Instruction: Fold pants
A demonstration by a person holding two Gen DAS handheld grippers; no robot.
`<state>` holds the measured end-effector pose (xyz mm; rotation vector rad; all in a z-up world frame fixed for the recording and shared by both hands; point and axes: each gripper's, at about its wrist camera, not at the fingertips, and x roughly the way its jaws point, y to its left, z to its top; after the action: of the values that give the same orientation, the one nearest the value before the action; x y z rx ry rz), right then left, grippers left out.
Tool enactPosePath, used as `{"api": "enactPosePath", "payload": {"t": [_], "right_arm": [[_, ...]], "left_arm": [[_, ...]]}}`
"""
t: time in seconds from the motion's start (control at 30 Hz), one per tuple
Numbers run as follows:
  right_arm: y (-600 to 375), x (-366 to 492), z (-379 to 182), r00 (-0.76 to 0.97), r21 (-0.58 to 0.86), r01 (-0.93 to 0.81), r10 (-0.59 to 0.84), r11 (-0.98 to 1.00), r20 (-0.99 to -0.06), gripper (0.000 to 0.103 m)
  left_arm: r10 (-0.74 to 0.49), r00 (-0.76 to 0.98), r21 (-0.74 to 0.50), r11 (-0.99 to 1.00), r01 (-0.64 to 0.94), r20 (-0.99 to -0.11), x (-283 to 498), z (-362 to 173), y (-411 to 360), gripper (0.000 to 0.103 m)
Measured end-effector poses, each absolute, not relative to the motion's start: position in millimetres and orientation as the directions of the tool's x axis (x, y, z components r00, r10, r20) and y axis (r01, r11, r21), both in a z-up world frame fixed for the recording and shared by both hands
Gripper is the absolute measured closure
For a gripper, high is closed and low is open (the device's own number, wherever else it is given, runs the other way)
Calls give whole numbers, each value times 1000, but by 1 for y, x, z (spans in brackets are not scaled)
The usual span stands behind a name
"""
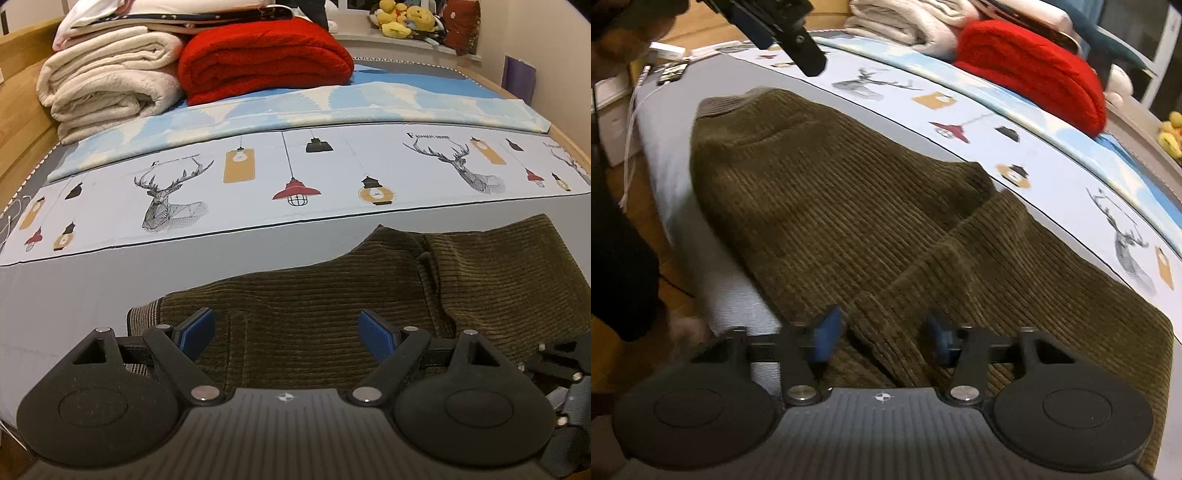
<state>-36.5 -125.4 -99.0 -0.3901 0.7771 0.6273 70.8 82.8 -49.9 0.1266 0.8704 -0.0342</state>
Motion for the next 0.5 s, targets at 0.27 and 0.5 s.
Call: {"api": "enactPosePath", "payload": {"t": [0.27,0.5], "right_arm": [[-146,-41,-74,523,-26,-697,483,717,-702,56],[-118,-61,-100,524,-244,-784,399,570,-753,35]], "left_arm": [[16,647,102,990,96,-762,72,-49,78,14],[18,639,113,988,108,-769,73,-54,75,14]]}}
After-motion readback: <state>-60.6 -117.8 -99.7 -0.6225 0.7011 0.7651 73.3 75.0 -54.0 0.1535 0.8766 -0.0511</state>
